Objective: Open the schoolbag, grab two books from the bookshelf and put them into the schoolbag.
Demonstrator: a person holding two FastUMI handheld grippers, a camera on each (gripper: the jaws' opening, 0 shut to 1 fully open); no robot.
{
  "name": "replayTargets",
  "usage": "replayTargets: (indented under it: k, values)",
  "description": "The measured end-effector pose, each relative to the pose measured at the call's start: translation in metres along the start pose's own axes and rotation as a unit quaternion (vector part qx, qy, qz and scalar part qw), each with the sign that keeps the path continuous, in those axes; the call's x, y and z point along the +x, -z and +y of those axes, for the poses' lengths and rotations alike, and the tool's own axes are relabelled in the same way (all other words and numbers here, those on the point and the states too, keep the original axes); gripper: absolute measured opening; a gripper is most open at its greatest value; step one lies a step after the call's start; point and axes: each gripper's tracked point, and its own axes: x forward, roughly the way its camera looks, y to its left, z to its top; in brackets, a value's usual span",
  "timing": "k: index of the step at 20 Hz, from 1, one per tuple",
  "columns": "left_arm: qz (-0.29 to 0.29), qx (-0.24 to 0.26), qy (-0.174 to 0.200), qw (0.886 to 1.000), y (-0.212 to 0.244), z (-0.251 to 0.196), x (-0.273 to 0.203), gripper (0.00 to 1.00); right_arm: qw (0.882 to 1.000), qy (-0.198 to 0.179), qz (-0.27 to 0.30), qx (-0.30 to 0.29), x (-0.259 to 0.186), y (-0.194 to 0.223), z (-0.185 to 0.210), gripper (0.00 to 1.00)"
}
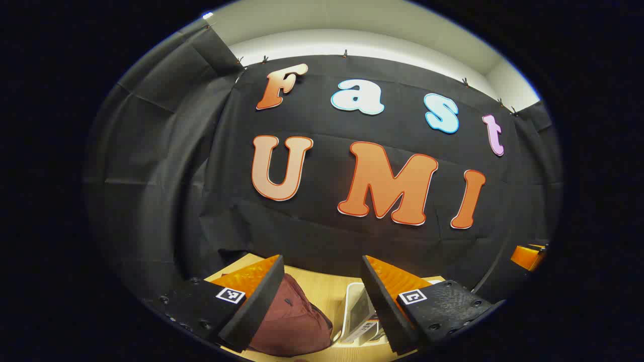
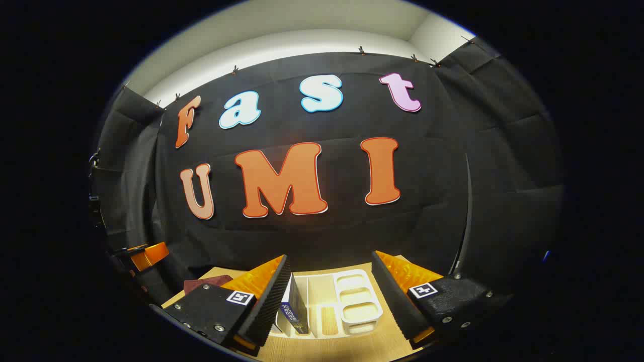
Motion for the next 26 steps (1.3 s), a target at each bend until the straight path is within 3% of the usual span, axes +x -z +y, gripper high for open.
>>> replayTargets:
  k: [12,13,14,26]
  values:
    - [0.028,0.022,-0.019,0.999,0.021,0.013,0.001,0.95,1.000,-0.013,0.018,0.007,0.011,0.009,0.001,0.96]
    - [0.028,0.026,-0.019,0.999,0.021,0.013,0.001,0.95,1.000,-0.015,0.017,0.009,0.012,0.009,0.002,1.00]
    - [0.028,0.031,-0.019,0.999,0.021,0.013,0.001,0.95,1.000,-0.013,0.018,0.009,0.012,0.010,0.001,0.96]
    - [0.039,0.054,-0.007,0.998,0.023,0.012,-0.003,0.95,1.000,0.004,0.023,-0.005,0.008,0.012,-0.011,0.96]
